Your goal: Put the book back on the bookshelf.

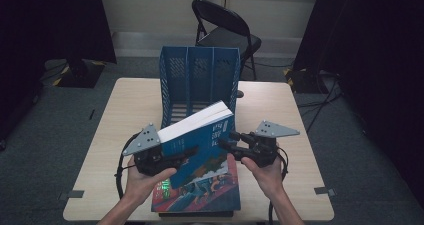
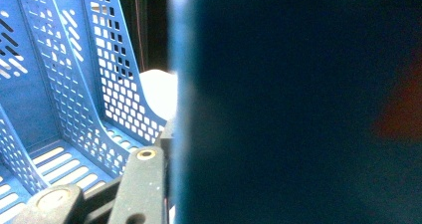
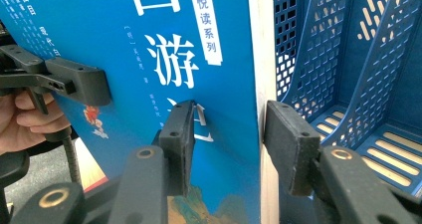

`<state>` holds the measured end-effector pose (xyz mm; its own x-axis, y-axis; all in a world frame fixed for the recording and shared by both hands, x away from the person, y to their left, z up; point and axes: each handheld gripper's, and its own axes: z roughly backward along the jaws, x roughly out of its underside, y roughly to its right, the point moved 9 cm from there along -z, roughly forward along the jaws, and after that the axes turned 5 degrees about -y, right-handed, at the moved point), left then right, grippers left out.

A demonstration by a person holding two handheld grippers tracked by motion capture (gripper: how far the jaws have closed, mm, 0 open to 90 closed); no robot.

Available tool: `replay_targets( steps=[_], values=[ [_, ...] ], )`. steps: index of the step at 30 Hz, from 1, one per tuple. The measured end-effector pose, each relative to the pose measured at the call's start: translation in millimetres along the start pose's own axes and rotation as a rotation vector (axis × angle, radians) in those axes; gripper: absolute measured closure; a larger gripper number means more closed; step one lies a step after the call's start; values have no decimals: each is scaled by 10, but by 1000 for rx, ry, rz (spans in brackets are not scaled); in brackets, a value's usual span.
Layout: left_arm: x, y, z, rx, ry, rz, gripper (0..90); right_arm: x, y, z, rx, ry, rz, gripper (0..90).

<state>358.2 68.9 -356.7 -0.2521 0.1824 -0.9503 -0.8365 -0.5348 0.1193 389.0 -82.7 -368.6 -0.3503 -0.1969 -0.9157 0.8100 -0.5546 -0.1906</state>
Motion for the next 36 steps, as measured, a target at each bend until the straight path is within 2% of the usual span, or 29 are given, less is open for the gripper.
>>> replay_targets(
  steps=[7, 9, 10, 13, 16, 20, 23, 26, 30, 31, 32, 35, 36],
  values=[
    [-3, -5, -13, -5, 1, 15, 559, -2, 11, -12, 6, -3, -1, 553],
    [-4, -13, -13, -5, 0, 4, 570, -2, 13, -14, 6, -3, 0, 552],
    [-2, -26, -12, -19, -9, -10, 581, -4, 15, -18, 4, -3, -3, 553],
    [0, -36, -9, -23, 0, -12, 592, -6, 18, -23, 2, -2, -3, 555],
    [2, -78, 1, -4, -7, 8, 594, -11, 22, -25, 0, 0, -2, 570],
    [5, -126, 7, -27, -16, 17, 608, 5, 42, -11, -13, 4, -12, 587],
    [4, -139, 11, -26, -15, 25, 609, 30, 44, -10, -17, -4, -17, 587],
    [2, -158, 18, -24, -16, 38, 611, 98, 91, -2, -11, -19, -30, 587],
    [3, -212, 67, -26, -26, 68, 612, 286, 204, 99, 29, -56, -54, 573],
    [3, -212, 67, -26, -26, 68, 613, 286, 204, 99, 29, -56, -54, 573],
    [6, -243, 102, -29, -34, 78, 613, 385, 246, 187, 49, -65, -64, 566],
    [15, -262, 136, -40, -24, 92, 613, 481, 291, 254, 70, -74, -73, 553],
    [21, -276, 154, -50, -25, 94, 614, 618, 366, 310, 91, -86, -103, 543]
  ],
)
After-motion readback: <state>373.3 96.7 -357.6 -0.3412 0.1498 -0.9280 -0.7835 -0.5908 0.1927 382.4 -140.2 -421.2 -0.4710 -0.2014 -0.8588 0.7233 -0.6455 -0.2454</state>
